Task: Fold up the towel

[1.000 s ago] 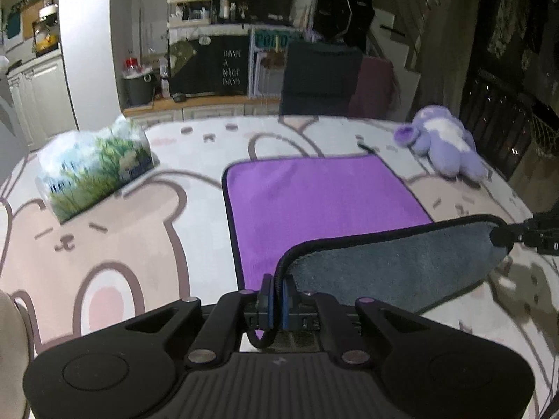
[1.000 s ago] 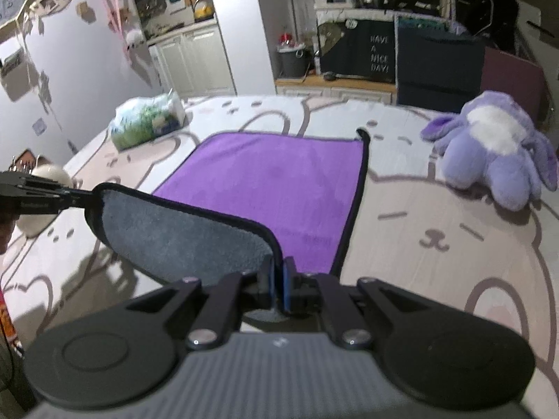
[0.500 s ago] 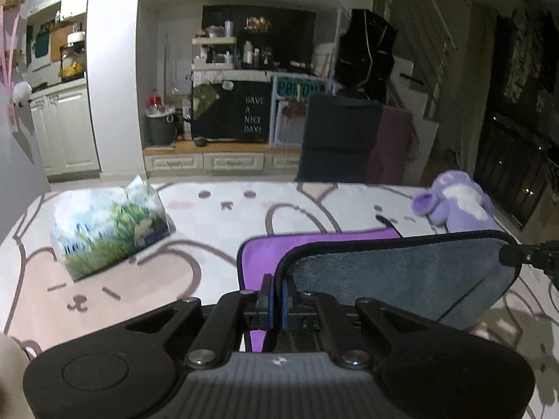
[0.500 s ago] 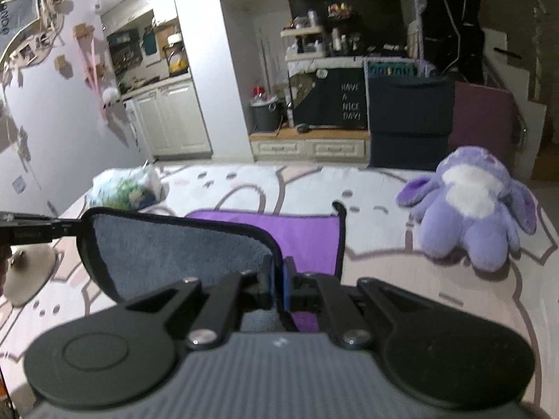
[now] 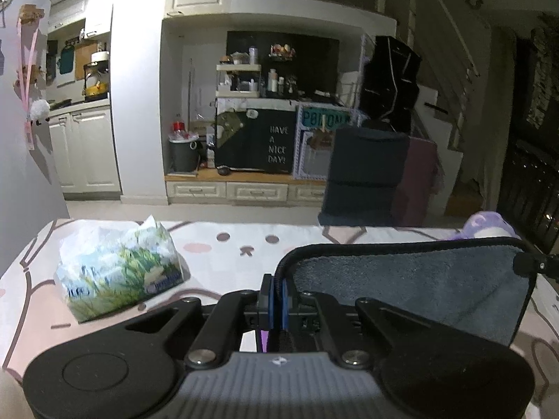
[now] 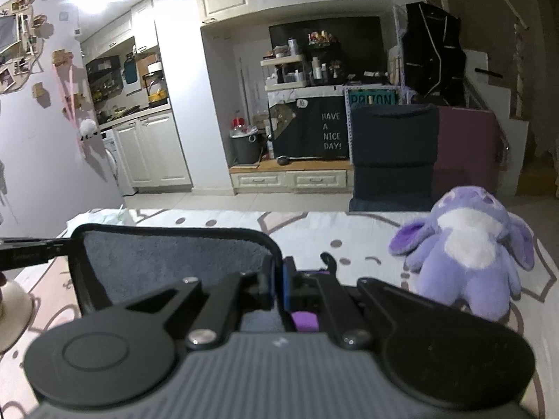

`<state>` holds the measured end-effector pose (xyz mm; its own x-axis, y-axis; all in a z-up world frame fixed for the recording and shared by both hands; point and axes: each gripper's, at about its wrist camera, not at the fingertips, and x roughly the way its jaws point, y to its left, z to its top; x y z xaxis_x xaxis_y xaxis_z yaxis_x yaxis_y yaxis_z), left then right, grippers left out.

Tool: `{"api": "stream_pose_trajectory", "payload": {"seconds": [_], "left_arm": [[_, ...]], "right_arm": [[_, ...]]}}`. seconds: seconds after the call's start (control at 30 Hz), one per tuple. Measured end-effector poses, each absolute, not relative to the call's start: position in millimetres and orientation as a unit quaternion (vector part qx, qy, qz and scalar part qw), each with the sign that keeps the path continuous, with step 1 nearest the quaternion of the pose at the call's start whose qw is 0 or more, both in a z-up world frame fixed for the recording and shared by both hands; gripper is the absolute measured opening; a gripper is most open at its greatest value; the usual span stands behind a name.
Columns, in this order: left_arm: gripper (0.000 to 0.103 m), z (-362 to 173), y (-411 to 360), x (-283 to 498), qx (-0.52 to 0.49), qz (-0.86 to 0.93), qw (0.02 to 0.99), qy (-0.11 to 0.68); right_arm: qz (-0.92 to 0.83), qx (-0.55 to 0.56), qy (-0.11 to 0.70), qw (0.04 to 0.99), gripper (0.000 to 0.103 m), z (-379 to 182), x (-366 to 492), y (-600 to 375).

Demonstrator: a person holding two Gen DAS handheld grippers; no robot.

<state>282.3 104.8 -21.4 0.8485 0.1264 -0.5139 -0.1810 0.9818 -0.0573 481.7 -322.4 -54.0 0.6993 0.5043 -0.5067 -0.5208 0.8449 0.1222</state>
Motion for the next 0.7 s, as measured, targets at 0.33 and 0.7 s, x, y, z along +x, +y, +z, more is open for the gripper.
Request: {"api": "stream_pose_trajectory", "payload": {"seconds": [0.33,0.7], "left_arm": [[0.005,-37,109,326,-0.048,0.098,0.957,0.269],[0.005,-79,103,372,-0.014,0.112,0.941,0.319]], "right_arm": [[0.247,-0.005,0.273,0.930,0.006,-65,519,-306],[0.224,-0.029,0.318,0.921,0.006,-101,563,-282]]}}
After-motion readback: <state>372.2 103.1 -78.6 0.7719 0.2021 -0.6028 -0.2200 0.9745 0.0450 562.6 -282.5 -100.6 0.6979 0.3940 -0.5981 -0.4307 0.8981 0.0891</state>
